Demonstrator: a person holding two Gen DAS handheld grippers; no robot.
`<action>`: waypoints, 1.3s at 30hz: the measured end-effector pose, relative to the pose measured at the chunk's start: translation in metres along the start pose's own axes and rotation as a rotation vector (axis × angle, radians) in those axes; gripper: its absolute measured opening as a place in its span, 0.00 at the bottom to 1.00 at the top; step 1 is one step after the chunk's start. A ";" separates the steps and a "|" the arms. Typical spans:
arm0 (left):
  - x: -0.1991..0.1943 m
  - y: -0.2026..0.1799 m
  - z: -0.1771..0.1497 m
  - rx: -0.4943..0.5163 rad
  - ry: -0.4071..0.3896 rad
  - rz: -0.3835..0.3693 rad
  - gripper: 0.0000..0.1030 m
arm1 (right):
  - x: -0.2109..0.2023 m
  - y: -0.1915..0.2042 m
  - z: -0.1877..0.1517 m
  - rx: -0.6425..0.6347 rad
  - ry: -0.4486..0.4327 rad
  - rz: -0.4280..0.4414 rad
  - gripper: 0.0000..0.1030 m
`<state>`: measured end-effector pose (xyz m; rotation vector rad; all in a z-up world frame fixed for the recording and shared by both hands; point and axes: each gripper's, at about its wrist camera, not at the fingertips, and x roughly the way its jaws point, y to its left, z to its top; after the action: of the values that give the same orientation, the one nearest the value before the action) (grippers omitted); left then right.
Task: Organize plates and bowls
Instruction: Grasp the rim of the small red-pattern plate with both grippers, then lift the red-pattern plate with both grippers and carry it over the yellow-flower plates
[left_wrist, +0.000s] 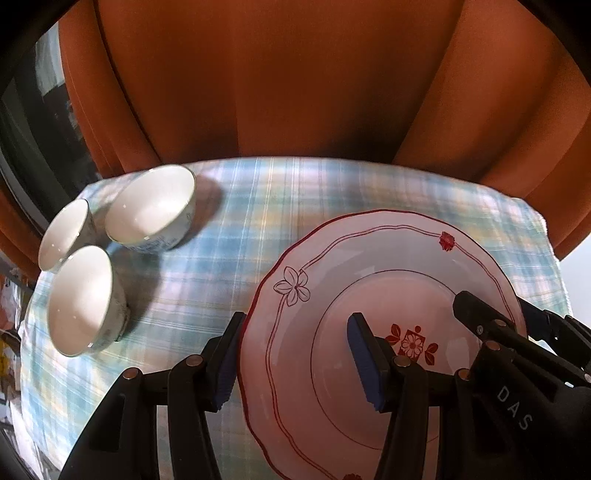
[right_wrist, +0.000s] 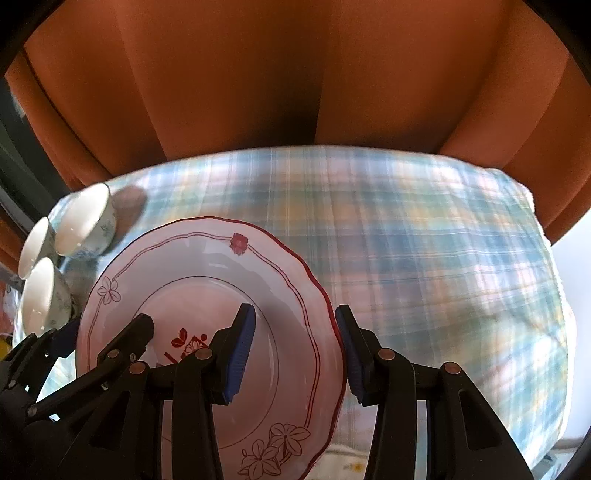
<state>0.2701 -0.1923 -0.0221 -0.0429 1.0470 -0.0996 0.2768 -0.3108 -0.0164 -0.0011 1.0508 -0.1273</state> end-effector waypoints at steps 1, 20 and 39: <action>-0.007 0.001 -0.001 0.005 -0.008 -0.007 0.54 | -0.006 0.001 -0.001 0.004 -0.007 -0.003 0.47; -0.068 -0.032 -0.057 0.173 -0.024 -0.158 0.54 | -0.102 -0.021 -0.080 0.166 -0.079 -0.136 0.47; -0.063 -0.090 -0.127 0.114 0.048 -0.080 0.54 | -0.097 -0.089 -0.141 0.115 0.009 -0.072 0.47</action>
<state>0.1229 -0.2740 -0.0235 0.0205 1.0858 -0.2339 0.0980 -0.3806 0.0030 0.0662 1.0517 -0.2530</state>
